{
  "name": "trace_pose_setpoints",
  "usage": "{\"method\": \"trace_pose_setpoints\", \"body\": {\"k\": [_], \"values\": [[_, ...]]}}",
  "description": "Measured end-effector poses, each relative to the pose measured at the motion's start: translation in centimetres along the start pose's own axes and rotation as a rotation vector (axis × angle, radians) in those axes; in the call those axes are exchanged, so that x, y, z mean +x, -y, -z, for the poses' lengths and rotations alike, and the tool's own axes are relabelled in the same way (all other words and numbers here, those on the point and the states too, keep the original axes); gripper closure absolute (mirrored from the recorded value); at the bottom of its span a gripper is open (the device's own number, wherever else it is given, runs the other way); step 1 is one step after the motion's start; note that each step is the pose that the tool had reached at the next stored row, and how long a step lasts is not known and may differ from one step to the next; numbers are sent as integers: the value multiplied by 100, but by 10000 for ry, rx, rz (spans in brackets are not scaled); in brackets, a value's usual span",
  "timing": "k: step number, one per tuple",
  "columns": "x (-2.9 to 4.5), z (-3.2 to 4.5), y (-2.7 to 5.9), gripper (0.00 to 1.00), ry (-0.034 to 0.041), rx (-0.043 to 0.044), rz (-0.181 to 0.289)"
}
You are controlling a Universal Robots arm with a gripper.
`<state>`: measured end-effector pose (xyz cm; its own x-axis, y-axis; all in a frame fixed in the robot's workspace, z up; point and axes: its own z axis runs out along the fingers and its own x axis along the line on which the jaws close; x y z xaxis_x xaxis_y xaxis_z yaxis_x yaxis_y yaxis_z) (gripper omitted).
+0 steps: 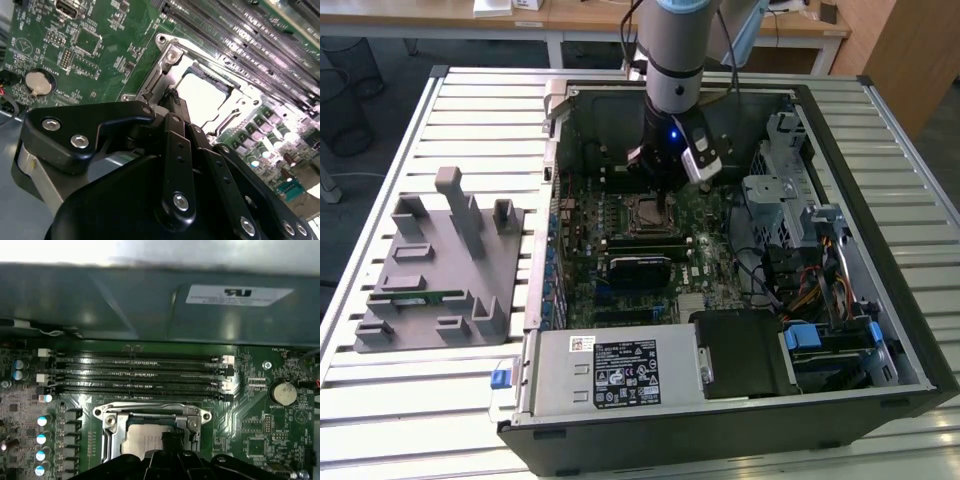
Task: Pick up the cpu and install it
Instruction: 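Install the second cpu locking lever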
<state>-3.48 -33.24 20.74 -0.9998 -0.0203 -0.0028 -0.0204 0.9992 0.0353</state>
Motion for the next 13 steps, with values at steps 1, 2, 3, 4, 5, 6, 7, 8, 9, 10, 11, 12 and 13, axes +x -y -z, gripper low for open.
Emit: {"method": "trace_pose_setpoints", "body": {"k": [1,2,3,4,5,6,7,8,9,10,11,12,13], "values": [[0,30,0,89,0,-5,-1],[0,62,-1,89,1,-9,-2],[0,99,-3,89,1,-9,-2],[0,137,-4,89,1,-10,-1],[0,166,-4,89,-1,-7,0],[-1,174,-1,89,-1,-9,0],[-1,175,8,89,1,-11,1],[0,176,29,89,0,-10,0],[1,178,59,89,-1,-8,-1],[1,178,91,89,1,-10,1],[2,179,128,89,1,-10,1],[3,182,169,89,-1,-8,0],[4,182,215,89,0,-10,-1]]}}
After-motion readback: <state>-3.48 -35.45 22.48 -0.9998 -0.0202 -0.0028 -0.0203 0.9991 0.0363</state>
